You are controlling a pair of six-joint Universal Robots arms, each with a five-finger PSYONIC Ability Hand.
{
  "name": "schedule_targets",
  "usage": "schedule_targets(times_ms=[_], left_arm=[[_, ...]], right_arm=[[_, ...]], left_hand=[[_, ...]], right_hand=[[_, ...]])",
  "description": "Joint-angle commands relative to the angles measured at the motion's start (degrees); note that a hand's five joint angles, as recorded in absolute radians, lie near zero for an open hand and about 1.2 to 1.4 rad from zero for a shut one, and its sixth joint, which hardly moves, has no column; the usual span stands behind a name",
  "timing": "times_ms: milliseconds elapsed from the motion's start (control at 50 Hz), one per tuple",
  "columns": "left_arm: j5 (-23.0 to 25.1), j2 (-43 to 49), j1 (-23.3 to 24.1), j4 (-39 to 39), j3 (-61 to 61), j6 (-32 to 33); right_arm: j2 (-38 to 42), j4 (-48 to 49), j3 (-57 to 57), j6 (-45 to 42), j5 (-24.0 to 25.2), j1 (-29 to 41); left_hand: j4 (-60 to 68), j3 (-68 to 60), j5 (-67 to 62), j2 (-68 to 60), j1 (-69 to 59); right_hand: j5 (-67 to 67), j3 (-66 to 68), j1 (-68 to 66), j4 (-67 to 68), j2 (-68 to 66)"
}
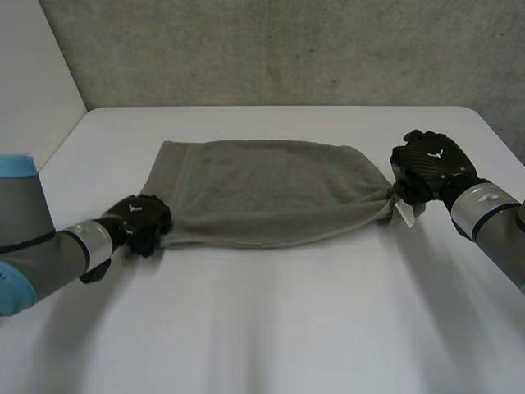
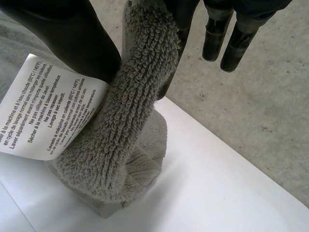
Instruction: Fold the towel.
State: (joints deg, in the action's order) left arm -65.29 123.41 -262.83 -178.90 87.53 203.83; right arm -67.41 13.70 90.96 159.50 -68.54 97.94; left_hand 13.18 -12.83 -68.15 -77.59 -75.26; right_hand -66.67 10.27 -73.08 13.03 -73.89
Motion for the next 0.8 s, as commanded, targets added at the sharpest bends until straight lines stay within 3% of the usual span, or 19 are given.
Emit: schedule_targets(times_ms=[20,120,400,560,660,800], left_arm=[[0.34,-4.59,-0.58,-0.39,-0.52,-1.59],[0.51,-5.47,-0.49,-0.22,-0.43,-5.11],[0.43,-5.73,-0.93,0.22,0.45,-5.28],[1.75,-13.37,-1.37,3.56,4.32,-5.37],[2.18,-19.97,-2.25,4.18,6.25,-5.55],[3.15,-29.62,-8.04,7.34,5.90,-5.37]], right_arm=[[0.00,-0.86,0.00,-0.07,0.08,-0.29],[-0.09,-1.04,-0.09,-0.16,0.08,-0.38],[-0.44,-2.45,-0.09,-0.25,0.16,-0.29],[-4.48,-12.99,-3.07,-0.69,0.60,-0.38],[-9.74,-24.48,-5.79,-3.31,5.16,-0.64],[-14.85,-29.16,-8.07,-8.67,8.43,-3.35]], left_hand=[[-3.18,2.83,-1.85,-2.41,-4.74],[-3.18,2.83,-1.85,-2.41,-4.74],[-3.18,2.83,-1.85,-2.41,-4.74],[-3.18,2.83,-1.85,-2.41,-4.74],[-3.18,2.83,-1.85,-2.41,-4.74],[-3.18,2.83,-1.85,-2.41,-4.74]], right_hand=[[-3.33,-0.27,-6.92,-3.03,-6.11],[-3.33,-0.27,-6.92,-3.03,-6.11],[-3.33,-0.27,-6.92,-3.03,-6.11],[-3.33,-0.27,-6.92,-3.03,-6.11],[-3.33,-0.27,-6.92,-3.03,-6.11],[-3.33,-0.27,-6.92,-3.03,-6.11]])
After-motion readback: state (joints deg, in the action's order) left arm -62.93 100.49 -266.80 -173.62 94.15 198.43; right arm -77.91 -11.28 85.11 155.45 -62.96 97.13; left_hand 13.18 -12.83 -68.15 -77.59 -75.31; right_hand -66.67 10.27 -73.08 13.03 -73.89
